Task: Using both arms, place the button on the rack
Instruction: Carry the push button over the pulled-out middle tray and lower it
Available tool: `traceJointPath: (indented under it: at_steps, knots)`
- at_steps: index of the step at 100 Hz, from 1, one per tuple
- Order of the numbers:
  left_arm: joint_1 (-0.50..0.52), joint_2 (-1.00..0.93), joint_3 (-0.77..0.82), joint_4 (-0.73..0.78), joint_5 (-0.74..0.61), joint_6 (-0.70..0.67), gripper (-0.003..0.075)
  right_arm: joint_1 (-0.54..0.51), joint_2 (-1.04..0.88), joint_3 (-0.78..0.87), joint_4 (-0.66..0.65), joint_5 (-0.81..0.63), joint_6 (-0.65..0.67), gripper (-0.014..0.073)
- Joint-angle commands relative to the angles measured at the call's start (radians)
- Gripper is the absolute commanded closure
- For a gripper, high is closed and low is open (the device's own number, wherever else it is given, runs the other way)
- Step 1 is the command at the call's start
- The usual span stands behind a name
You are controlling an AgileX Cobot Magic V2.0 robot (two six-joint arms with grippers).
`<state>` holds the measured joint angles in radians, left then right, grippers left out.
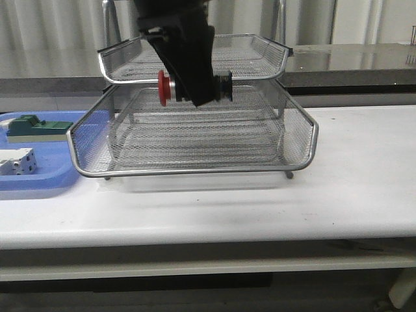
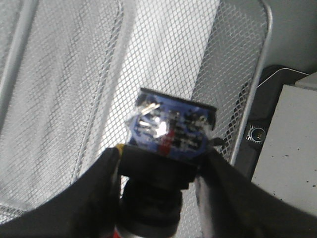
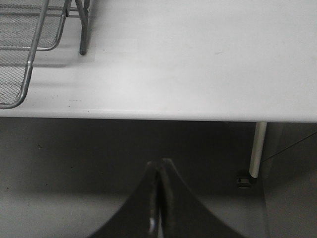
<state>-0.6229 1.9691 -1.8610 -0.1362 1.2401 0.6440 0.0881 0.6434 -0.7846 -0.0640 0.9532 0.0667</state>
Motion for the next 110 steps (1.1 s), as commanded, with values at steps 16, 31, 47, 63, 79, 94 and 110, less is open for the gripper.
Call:
traceJointPath:
  at_steps: [16, 31, 47, 63, 79, 94, 110]
  knots:
    - [-0.01, 0.003, -0.024, -0.013, -0.038, -0.001, 0.0716, -0.009, -0.001, -0.034, -0.012, -0.056, -0.003, 0.0662]
    - [-0.01, 0.006, -0.024, -0.013, -0.038, -0.001, 0.0715, -0.009, -0.001, -0.034, -0.012, -0.056, -0.003, 0.0662]
    - [-0.01, 0.006, -0.024, -0.013, -0.036, -0.001, 0.0705, -0.009, -0.001, -0.034, -0.012, -0.056, -0.003, 0.0662]
    - [-0.01, 0.006, -0.024, -0.013, -0.023, -0.001, 0.0556, -0.009, -0.001, -0.034, -0.012, -0.056, -0.003, 0.0662]
    - [-0.01, 0.006, -0.024, -0.013, -0.023, -0.001, 0.0342, -0.009, -0.001, -0.034, -0.012, -0.056, -0.003, 0.0662]
    - [-0.01, 0.006, -0.024, -0.013, -0.023, -0.008, 0.0209, -0.009, -0.001, -0.034, -0.012, -0.056, -0.003, 0.0662]
    - [-0.01, 0.006, -0.024, -0.013, -0.027, -0.013, 0.0196, -0.009, -0.001, -0.034, -0.012, -0.056, -0.003, 0.0662]
